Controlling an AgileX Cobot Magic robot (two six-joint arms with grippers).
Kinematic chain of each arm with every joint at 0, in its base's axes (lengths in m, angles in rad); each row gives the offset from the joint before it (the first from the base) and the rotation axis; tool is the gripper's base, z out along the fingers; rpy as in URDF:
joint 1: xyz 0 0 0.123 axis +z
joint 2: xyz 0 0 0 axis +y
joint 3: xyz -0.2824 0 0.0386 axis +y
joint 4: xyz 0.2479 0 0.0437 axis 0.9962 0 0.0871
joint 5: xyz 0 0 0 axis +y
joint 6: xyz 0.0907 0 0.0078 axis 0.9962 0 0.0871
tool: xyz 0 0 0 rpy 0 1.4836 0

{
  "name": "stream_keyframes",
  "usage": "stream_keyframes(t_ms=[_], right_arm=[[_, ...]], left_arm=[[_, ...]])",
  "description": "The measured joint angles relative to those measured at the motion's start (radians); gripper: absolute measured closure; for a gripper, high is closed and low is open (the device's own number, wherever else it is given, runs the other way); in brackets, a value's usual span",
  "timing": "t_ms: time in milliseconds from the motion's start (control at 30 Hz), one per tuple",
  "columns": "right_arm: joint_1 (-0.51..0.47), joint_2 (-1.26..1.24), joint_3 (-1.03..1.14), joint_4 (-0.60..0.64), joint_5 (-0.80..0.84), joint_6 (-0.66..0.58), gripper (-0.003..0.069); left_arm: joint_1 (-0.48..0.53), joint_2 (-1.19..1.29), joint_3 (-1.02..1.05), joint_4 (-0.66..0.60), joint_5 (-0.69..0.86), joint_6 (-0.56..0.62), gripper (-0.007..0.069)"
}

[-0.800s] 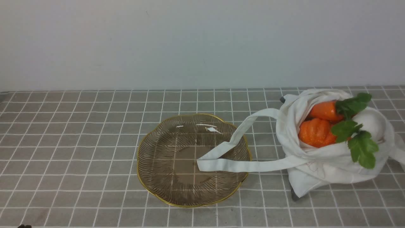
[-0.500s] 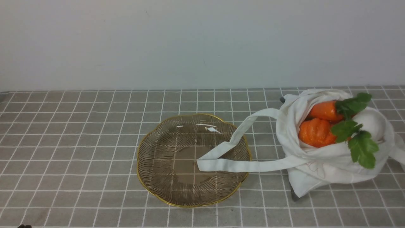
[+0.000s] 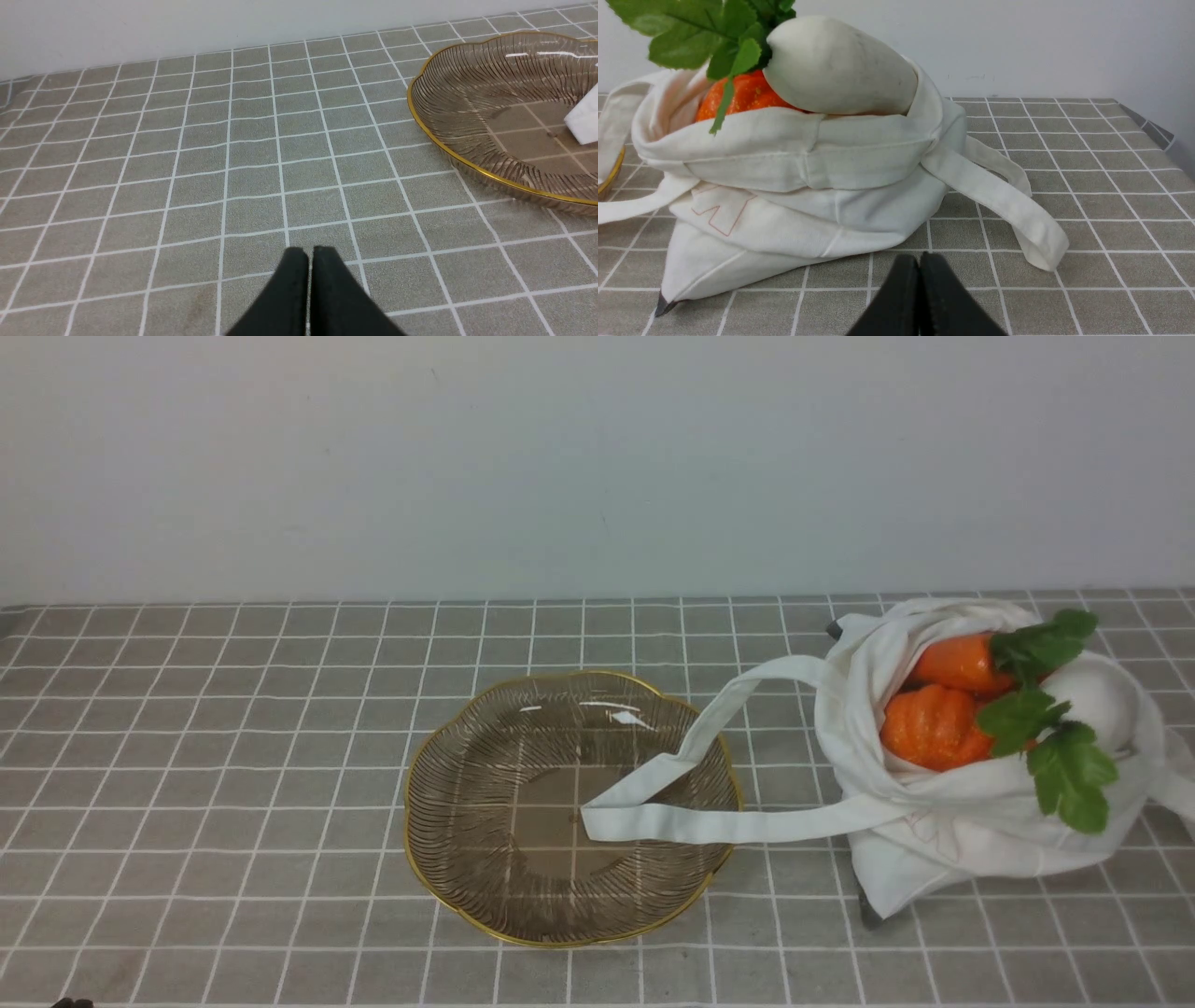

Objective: Take vegetables from bag on grey coffee tablecloth place on plate.
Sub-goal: 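Reach into the cloth bag and grasp a vegetable inside it with the right gripper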

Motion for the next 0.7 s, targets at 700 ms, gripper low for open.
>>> stream_keyframes(t_ms=[700], right_arm=[[0.000,0.000,0.009,0.547,-0.347,0.295,0.0672]], left_arm=[[0.000,0.000,0.000,0.000,0.000,0.000,0.0629]])
